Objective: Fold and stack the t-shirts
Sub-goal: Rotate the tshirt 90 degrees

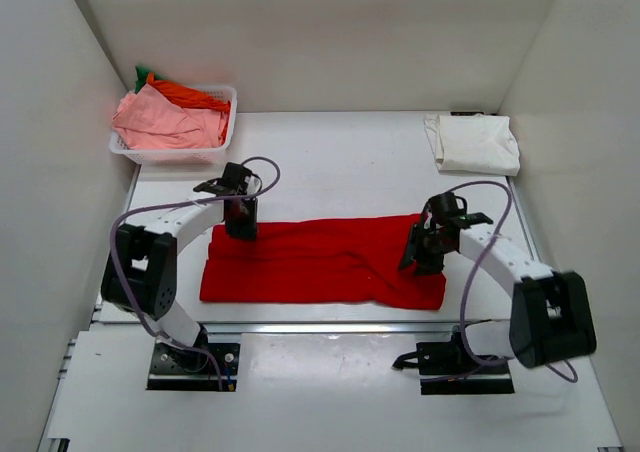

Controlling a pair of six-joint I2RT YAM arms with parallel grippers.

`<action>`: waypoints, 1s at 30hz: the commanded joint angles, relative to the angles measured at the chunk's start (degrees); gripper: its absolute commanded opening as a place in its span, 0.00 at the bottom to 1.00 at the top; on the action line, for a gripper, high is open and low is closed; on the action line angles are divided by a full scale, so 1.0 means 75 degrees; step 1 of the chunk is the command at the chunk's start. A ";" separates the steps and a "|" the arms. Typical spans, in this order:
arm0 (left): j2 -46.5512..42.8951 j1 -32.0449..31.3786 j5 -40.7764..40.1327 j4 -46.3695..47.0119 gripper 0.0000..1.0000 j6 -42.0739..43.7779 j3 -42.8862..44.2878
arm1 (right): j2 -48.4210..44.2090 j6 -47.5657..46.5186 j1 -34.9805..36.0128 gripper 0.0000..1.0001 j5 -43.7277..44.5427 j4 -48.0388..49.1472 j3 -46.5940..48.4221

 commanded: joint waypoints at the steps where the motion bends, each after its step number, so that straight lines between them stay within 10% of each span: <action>1: 0.0422 -0.0253 -0.0170 -0.0378 0.32 -0.0065 0.0196 | 0.1417 0.0349 0.0063 0.41 0.0500 0.0823 0.0366; 5: 0.1148 -0.0816 0.0180 -0.1023 0.28 -0.0041 0.0607 | 0.3959 -0.0095 0.0062 0.41 0.0547 0.0707 0.2555; 17: -0.0054 -0.0783 0.2345 -0.2043 0.11 -0.0157 0.0840 | 0.9967 -0.2100 0.0332 0.49 -0.0695 -0.1299 1.4310; 22: -0.0586 -0.0254 0.3285 -0.1680 0.12 -0.0745 0.2059 | 0.8177 -0.2462 0.0553 0.57 -0.0124 -0.0467 1.2464; 30: 0.1911 -0.0067 0.3392 -0.1903 0.09 -0.0604 0.4627 | 0.4113 -0.1844 0.1970 0.50 0.0043 0.1335 0.6248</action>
